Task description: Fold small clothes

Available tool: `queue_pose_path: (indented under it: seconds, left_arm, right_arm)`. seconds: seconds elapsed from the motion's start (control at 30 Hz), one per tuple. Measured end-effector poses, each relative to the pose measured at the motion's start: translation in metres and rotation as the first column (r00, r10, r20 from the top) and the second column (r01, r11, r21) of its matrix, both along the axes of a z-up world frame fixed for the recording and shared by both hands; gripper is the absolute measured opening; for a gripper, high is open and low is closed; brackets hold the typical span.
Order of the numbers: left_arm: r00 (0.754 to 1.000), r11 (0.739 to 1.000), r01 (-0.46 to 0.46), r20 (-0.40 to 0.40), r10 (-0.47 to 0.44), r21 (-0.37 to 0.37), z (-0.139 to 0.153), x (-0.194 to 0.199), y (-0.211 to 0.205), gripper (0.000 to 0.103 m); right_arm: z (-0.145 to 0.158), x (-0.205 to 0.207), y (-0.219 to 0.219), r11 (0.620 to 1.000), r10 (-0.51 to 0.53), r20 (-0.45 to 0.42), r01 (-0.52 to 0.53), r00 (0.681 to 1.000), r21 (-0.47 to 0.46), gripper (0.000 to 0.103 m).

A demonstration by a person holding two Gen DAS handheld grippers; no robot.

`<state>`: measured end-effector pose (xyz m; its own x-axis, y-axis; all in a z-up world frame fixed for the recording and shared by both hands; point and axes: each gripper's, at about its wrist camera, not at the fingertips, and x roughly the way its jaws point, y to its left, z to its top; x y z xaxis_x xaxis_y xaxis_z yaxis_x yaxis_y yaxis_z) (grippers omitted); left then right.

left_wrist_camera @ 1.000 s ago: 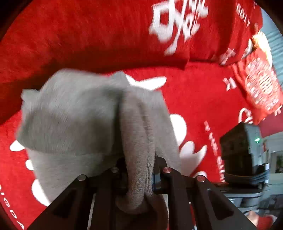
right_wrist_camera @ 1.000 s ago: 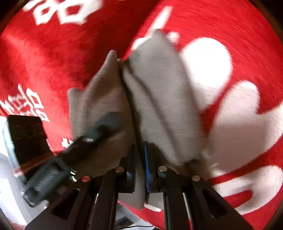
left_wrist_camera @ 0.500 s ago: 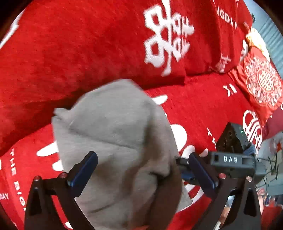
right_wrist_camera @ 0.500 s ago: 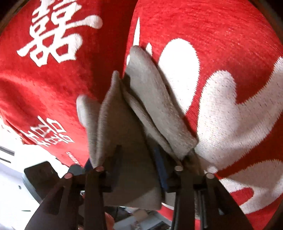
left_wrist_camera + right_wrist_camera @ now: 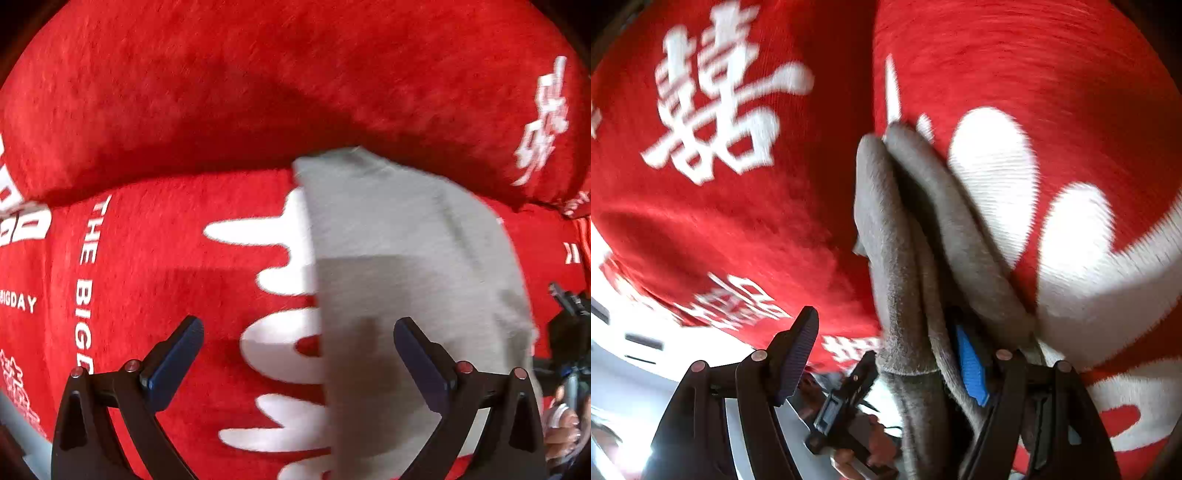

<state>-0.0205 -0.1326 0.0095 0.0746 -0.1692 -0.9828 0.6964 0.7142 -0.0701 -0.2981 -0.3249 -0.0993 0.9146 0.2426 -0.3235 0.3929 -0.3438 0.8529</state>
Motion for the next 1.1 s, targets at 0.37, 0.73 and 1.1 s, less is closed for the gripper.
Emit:
queue_pose_path:
  seconds: [0.37,0.73,1.1]
  left_arm:
    - [0.992,0.992,0.121,-0.029,-0.122,-0.031,-0.004,-0.025,0.006,0.103]
    - [0.991,0.991,0.128,-0.031,-0.127,0.028,-0.004,-0.03,0.035,0.103]
    - [0.977,0.973,0.21,-0.043,-0.207,0.095,-0.028,-0.065,0.048,0.103]
  right_arm:
    - [0.06,0.029,0.008,0.872,0.263,-0.337,-0.373,0.904,-0.318,0.018]
    - [0.078,-0.001,0.016,0.813,0.237,-0.492,-0.448,0.838,-0.372,0.049]
    - [0.086,-0.01,0.073,0.684,0.232,-0.69,-0.619,0.686,-0.386,0.05]
